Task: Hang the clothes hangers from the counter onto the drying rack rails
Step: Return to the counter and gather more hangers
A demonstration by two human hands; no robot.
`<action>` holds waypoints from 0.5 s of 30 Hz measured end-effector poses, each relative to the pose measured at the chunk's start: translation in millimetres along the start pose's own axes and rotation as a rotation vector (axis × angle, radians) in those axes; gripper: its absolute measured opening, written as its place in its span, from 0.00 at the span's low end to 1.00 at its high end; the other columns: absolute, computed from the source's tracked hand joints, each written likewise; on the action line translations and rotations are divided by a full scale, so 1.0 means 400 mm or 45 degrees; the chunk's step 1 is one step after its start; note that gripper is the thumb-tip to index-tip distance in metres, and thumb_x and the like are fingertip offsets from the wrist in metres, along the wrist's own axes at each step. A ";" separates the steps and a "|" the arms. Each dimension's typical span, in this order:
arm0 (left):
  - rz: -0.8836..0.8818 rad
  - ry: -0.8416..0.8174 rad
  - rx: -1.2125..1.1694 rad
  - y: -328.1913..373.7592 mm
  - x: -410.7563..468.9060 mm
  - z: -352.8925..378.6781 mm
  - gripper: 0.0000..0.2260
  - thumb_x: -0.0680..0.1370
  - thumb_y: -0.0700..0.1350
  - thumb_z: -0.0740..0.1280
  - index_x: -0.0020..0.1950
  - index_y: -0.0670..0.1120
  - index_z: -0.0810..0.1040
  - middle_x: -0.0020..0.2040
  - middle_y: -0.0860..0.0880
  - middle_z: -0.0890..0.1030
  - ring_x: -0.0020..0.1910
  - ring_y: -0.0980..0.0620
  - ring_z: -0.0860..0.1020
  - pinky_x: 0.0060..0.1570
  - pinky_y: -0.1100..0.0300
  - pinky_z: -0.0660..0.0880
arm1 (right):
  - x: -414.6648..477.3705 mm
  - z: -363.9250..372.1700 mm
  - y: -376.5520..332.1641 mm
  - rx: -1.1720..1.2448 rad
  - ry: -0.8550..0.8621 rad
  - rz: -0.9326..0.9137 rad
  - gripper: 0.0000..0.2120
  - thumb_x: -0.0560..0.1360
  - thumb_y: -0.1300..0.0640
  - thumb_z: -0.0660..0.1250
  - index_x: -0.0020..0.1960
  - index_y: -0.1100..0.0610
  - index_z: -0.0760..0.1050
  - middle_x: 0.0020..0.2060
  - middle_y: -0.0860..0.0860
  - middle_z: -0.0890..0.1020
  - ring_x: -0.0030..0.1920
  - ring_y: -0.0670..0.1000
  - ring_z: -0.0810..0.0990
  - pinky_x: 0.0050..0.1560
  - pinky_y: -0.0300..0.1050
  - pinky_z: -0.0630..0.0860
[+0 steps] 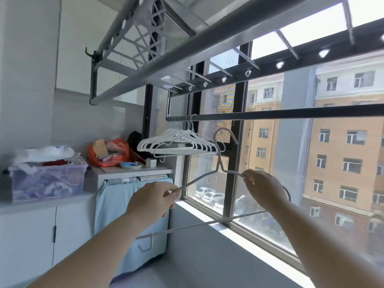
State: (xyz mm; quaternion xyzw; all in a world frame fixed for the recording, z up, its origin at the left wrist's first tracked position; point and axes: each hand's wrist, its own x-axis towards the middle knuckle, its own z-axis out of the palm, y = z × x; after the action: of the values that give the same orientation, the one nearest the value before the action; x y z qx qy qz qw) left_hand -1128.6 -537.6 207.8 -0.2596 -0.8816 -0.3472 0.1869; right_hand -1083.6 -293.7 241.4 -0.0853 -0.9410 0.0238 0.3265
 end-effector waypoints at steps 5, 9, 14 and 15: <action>0.109 0.016 -0.008 -0.100 0.169 -0.004 0.06 0.78 0.50 0.61 0.45 0.55 0.77 0.33 0.55 0.78 0.26 0.59 0.74 0.31 0.65 0.67 | 0.142 0.064 -0.048 -0.055 0.070 0.067 0.15 0.80 0.59 0.54 0.62 0.56 0.74 0.58 0.56 0.79 0.57 0.57 0.76 0.51 0.45 0.71; 0.139 0.033 -0.025 -0.185 0.313 -0.011 0.09 0.78 0.49 0.61 0.50 0.50 0.79 0.33 0.54 0.78 0.28 0.57 0.73 0.36 0.61 0.70 | 0.273 0.135 -0.074 -0.007 0.063 0.159 0.16 0.78 0.61 0.57 0.65 0.55 0.71 0.60 0.57 0.77 0.60 0.58 0.75 0.56 0.47 0.72; 0.144 0.018 -0.007 -0.264 0.478 -0.009 0.10 0.79 0.50 0.60 0.48 0.49 0.79 0.31 0.55 0.77 0.27 0.54 0.75 0.34 0.64 0.70 | 0.393 0.210 -0.085 -0.161 -0.035 0.184 0.27 0.77 0.57 0.61 0.74 0.54 0.56 0.70 0.53 0.66 0.69 0.53 0.64 0.68 0.45 0.61; 0.137 0.021 -0.021 -0.277 0.507 -0.002 0.10 0.79 0.49 0.60 0.48 0.48 0.80 0.31 0.55 0.77 0.27 0.53 0.76 0.35 0.63 0.71 | 0.416 0.215 -0.083 -0.194 0.000 0.193 0.27 0.77 0.57 0.61 0.74 0.54 0.55 0.71 0.53 0.64 0.70 0.53 0.63 0.69 0.45 0.60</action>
State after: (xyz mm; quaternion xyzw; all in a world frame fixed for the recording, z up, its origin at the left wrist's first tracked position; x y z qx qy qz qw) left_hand -1355.0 -540.9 254.5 -0.3053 -0.8619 -0.3460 0.2104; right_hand -1270.1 -296.3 278.7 -0.1808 -0.9310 -0.0233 0.3164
